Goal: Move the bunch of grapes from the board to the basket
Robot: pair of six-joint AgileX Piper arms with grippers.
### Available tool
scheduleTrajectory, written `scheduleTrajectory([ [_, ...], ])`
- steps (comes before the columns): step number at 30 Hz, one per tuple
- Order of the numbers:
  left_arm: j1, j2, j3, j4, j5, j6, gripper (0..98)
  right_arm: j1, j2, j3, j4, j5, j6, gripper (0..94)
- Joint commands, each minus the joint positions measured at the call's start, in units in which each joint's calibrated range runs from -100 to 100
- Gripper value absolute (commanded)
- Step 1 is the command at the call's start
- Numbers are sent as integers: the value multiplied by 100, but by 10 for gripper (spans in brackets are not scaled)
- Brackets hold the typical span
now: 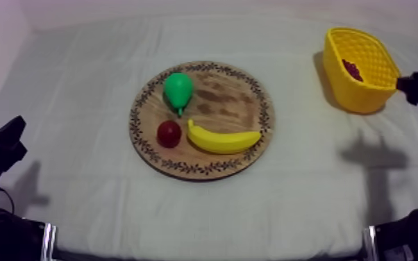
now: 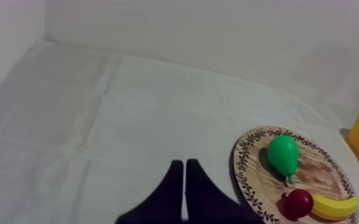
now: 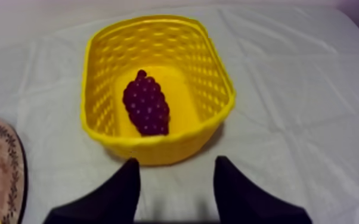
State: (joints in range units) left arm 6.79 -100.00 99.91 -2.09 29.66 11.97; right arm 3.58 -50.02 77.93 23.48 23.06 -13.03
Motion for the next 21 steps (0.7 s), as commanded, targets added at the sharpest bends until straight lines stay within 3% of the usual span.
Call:
scheduleTrajectory([
  [1,-2,0,-2,1,0,2,1,-16,-849,556,-152,-22,243,364],
  [7,-2,0,-2,1,0,-1,1,-79,-1941,1423,-330,63,509,323],
  [12,-2,0,-2,1,0,-3,1,-166,-2687,1831,-623,317,780,230],
  [21,-2,0,-2,1,0,0,1,-238,-3992,2156,-1665,930,1767,52],
])
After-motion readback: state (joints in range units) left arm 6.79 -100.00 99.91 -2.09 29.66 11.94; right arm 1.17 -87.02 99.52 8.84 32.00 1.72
